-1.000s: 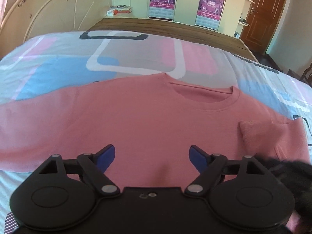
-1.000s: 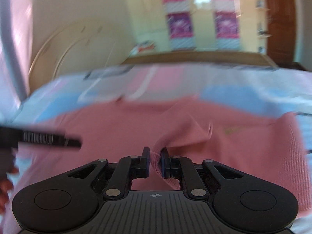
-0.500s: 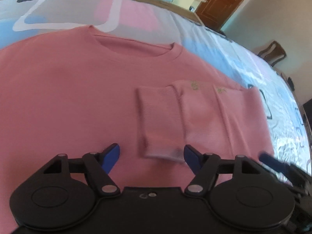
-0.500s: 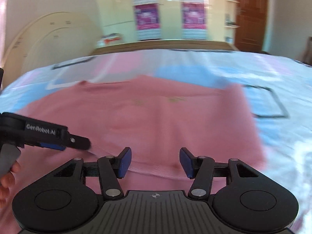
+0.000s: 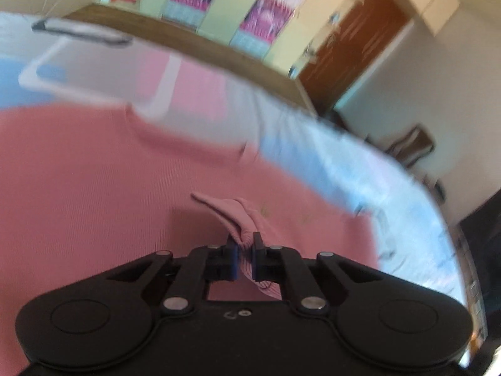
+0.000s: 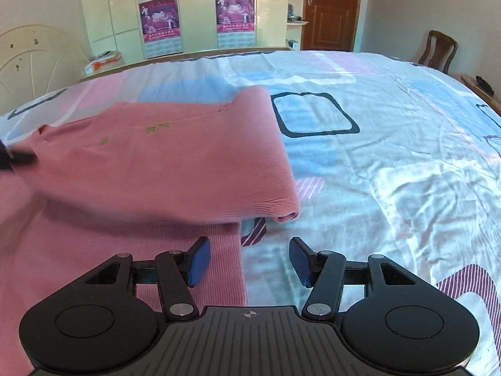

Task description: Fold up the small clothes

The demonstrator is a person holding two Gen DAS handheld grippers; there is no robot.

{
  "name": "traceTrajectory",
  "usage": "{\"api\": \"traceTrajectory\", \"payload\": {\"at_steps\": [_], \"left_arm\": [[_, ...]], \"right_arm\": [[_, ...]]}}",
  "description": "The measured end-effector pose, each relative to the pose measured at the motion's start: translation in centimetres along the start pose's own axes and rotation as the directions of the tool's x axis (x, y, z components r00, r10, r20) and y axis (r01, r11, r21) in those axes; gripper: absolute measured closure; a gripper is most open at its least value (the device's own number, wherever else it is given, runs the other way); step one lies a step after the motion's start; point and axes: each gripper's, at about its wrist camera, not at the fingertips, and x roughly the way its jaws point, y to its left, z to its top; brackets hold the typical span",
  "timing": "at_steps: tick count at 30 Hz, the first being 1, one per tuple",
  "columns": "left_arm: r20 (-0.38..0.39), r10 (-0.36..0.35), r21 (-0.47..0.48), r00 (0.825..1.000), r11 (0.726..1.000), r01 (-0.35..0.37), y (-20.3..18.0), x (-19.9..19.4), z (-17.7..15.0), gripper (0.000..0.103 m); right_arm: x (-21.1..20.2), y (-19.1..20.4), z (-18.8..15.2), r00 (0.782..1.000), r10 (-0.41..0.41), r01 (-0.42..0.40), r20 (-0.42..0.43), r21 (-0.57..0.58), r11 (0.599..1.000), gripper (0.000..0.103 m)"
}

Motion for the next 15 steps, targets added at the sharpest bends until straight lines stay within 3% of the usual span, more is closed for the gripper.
{"api": "traceTrajectory", "payload": {"at_steps": [4,7,8,10,12,15], "left_arm": [[0.096,0.016,-0.004,0.995,1.000,-0.016,1.2,-3.6,2.1,0.096],[0.109,0.087,0.013,0.990,0.996,-0.089,2.9,-4.6,2.0,0.096],[0.098,0.110,-0.001,0.989,0.994,-0.111,4.0,-4.6,1.8,0.096],[0.086,0.163,-0.018,0.983,0.987,-0.162,5.7,-4.3,1.2,0.096],[0.066,0.209,-0.027,0.976,0.978,-0.207,7.2,-3.7,0.4,0.096],[0.007,0.235,-0.047,0.972,0.971,-0.234,9.5,-2.8,-0.7,0.096]], "right_arm": [[1.3,0.7,0.8,1.000,0.022,-0.023,0.001,0.018,1.000,0.047],[1.9,1.3,1.4,0.999,0.042,-0.042,0.012,0.017,0.999,0.048],[2.1,1.5,1.6,0.999,0.049,-0.050,0.017,0.021,0.999,0.052],[2.4,1.7,2.0,0.998,0.062,-0.062,0.017,0.028,0.998,0.080],[2.6,1.4,2.1,0.998,0.063,-0.064,0.019,0.039,0.997,0.092],[2.6,0.7,2.0,0.999,0.031,-0.032,0.026,0.058,0.998,0.095]]}}
